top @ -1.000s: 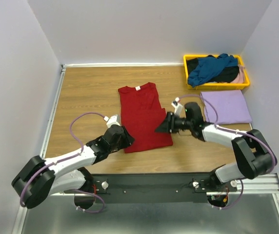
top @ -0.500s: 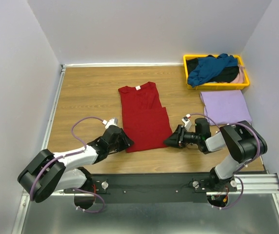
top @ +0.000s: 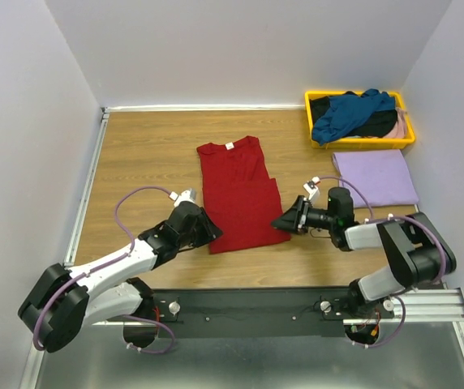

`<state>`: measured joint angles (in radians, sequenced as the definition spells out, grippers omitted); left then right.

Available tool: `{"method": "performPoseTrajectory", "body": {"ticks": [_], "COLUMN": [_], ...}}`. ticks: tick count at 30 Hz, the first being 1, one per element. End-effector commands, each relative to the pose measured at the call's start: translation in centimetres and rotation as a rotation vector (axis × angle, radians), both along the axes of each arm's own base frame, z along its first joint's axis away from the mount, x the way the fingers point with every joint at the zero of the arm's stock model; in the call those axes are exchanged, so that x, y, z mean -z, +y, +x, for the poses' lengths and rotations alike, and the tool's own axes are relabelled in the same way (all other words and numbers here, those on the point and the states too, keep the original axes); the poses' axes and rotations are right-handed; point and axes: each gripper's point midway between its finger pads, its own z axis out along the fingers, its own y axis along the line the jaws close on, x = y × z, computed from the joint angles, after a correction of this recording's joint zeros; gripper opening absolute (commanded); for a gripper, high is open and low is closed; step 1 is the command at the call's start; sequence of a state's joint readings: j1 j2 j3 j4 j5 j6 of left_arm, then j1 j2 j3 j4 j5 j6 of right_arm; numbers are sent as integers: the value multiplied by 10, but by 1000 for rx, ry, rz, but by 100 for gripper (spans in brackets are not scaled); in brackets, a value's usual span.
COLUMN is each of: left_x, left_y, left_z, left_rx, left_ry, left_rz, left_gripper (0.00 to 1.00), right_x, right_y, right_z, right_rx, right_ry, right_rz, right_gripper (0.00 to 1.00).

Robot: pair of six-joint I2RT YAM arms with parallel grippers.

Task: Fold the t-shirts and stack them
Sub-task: Fold the tshirt

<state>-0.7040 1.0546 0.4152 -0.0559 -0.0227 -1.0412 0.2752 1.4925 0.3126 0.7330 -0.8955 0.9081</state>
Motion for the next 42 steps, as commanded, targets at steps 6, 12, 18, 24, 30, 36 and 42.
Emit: {"method": "performPoseTrajectory", "body": {"ticks": [6, 12, 18, 24, 30, 36, 42], "left_x": [40, 38, 14, -4, -13, -12, -8], "left_y": [7, 6, 19, 35, 37, 40, 41], "left_z": [-37, -31, -11, 3, 4, -1, -6], "left_rx": [45, 46, -3, -12, -3, -8, -1], "left_ry": [168, 162, 85, 43, 42, 49, 63], "left_rz": [56, 78, 178, 326, 349, 346, 350], "left_gripper": [35, 36, 37, 52, 73, 75, 75], "right_x": [77, 72, 53, 25, 37, 47, 51], "right_y": [-13, -13, -23, -50, -85, -80, -67], "right_z": [-15, -15, 5, 17, 3, -18, -21], "right_rx": [68, 49, 60, 138, 190, 147, 110], "right_ry": [222, 213, 135, 112, 104, 115, 120], "right_rz": [-117, -110, -296, -576, -1018, -1107, -1113], "right_gripper": [51, 51, 52, 59, 63, 63, 61]}}
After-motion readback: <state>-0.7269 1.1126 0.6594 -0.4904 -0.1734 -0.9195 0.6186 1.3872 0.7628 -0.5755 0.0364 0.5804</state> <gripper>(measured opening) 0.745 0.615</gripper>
